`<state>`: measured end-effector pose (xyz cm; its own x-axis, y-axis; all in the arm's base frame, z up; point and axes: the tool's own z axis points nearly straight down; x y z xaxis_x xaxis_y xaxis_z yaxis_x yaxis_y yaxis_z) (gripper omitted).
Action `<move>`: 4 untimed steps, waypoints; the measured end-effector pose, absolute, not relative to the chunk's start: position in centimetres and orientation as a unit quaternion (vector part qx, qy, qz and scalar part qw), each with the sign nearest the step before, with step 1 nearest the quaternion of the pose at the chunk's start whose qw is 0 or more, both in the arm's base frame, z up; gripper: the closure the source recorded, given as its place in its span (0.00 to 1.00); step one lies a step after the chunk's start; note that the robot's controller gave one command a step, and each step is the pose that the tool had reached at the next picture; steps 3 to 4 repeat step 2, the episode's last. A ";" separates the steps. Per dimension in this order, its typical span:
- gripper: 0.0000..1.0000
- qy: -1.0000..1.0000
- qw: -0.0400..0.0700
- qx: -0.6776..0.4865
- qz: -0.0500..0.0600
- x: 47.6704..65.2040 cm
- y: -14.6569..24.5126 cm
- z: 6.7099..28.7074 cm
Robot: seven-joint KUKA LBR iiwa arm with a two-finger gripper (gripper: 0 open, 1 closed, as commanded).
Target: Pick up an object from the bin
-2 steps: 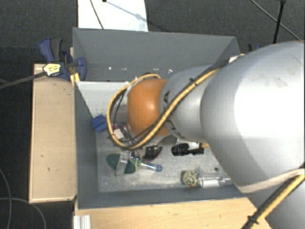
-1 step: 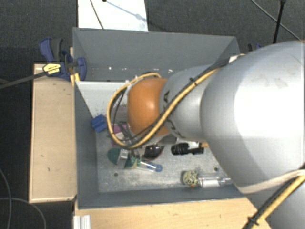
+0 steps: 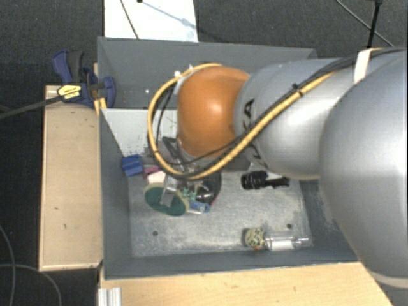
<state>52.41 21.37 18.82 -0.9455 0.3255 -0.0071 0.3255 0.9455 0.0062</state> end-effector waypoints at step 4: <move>1.00 0.987 0.001 0.160 0.000 53.5 21.6 23.9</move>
Offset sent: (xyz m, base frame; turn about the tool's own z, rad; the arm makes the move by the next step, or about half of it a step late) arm 0.0100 0.0023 0.0510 -0.0107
